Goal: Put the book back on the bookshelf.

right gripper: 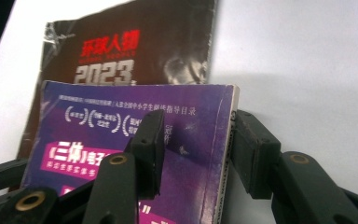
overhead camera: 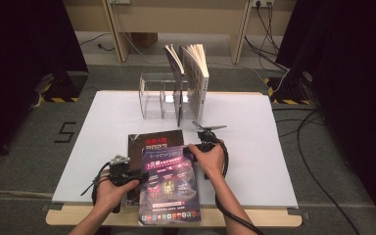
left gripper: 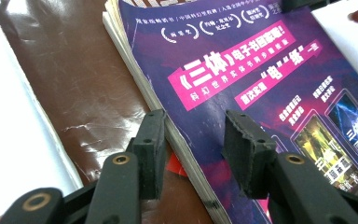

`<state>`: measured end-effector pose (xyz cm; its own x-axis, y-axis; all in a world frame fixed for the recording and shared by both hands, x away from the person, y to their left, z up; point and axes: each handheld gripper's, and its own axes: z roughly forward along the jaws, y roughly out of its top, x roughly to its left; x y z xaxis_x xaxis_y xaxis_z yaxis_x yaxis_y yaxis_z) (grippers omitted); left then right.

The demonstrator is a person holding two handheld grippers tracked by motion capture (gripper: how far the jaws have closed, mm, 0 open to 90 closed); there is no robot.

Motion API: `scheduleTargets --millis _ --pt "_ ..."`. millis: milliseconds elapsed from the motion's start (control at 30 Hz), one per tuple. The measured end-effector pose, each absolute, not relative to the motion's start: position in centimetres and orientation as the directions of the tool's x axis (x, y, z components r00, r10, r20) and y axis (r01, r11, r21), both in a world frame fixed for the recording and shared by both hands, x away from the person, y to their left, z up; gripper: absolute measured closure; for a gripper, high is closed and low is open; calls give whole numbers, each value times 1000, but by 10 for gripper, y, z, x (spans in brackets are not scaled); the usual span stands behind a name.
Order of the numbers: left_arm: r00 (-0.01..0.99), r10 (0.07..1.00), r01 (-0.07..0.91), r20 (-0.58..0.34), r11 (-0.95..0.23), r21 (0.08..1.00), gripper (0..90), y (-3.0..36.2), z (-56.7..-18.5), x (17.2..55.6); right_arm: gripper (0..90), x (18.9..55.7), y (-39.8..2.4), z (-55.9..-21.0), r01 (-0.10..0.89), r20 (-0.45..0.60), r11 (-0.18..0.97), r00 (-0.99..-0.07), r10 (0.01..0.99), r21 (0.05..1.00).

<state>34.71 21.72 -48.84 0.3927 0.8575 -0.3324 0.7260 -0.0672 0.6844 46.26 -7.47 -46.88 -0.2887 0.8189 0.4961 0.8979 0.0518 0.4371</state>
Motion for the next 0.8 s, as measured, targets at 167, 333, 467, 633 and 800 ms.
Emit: scheduleTargets --millis 167,333,467,633,800 --pt "392 860 725 -327 -70 685 583 218 -488 347 627 459 -75 -456 881 484 69 -320 814 467" --pt "393 861 726 -323 -75 684 583 218 -488 347 668 455 -73 -442 866 491 85 -358 794 494" --pt "391 862 726 -323 -72 684 583 218 -488 347 679 454 -70 -438 865 493 113 -380 782 488" --pt "391 862 726 -322 -74 684 583 218 -488 347 729 453 -67 -443 869 483 141 -391 784 474" --pt "391 862 725 -323 -73 684 583 219 -488 347 797 454 -68 -441 875 506 144 -394 768 463"
